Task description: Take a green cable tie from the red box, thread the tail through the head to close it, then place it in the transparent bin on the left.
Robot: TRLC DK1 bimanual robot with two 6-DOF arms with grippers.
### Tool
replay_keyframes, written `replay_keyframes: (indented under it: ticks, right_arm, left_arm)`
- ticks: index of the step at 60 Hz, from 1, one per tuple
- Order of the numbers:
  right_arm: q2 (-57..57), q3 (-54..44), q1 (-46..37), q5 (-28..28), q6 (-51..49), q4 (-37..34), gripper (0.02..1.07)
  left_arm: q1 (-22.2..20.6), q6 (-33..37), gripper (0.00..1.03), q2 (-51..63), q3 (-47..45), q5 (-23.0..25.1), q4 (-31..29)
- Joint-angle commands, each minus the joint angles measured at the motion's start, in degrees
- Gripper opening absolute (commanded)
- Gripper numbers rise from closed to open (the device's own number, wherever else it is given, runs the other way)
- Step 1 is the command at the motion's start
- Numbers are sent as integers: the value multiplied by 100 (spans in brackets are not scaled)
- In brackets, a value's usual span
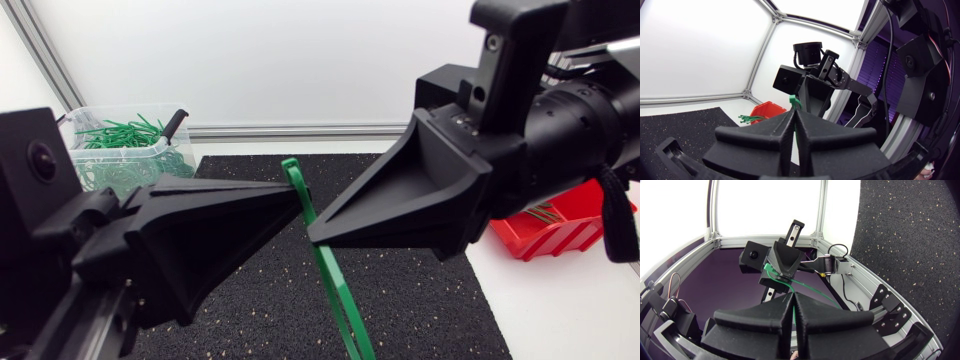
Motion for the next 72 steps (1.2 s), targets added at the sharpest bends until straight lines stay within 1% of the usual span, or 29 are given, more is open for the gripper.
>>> replay_keyframes:
  ticks: [1,15,35,43,66,70,72]
  right_arm:
    - [-70,35,-96,98,209,-5,8]
    - [-122,115,-131,98,209,-66,8]
    - [62,238,-219,80,218,-13,8]
    - [308,281,-219,80,218,48,8]
    - [704,167,-219,159,209,215,8]
    - [633,150,-219,151,200,242,9]
    - [563,158,-219,151,200,242,15]
  left_arm:
    - [-160,132,4,101,10,114,64]
    - [-274,237,4,207,-105,-80,205]
    - [-283,369,4,57,-439,-159,266]
    - [-265,431,4,-66,-553,-159,258]
    - [-257,527,4,-162,-491,-159,258]
    - [-230,554,4,-189,-500,-159,222]
    - [-213,589,4,-198,-509,-150,196]
